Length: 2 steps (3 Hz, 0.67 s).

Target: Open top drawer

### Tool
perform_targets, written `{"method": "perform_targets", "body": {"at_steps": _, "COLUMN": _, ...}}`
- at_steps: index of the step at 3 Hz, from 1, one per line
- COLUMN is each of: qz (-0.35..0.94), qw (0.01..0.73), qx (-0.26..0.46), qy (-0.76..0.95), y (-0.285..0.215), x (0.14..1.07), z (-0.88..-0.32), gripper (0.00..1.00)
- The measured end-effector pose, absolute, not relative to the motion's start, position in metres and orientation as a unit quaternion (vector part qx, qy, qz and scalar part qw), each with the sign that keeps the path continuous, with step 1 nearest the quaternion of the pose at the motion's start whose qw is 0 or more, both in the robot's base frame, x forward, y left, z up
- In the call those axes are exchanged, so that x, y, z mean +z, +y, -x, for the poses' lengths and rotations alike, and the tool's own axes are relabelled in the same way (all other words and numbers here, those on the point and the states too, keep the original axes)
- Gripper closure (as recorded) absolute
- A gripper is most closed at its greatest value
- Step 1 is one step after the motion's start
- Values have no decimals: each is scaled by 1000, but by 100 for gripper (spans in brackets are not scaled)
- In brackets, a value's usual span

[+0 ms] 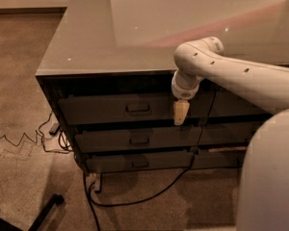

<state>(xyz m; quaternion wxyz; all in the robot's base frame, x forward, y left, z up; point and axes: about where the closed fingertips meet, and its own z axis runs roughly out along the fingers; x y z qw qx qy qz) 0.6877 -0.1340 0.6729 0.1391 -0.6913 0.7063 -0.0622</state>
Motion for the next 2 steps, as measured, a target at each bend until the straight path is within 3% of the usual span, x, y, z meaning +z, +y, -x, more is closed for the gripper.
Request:
{"method": "perform_targets", "body": {"at_steps": 1, "qz": 691, "qw": 115, "qx": -55, "qy": 712, "y": -130, "x": 639, "z": -690, "gripper": 0}}
{"method": "perform_targets", "body": {"at_steps": 2, "qz": 697, "qw": 99, "qx": -38, "qy": 710, "y": -121, "x": 614, "z": -688, "gripper": 15}}
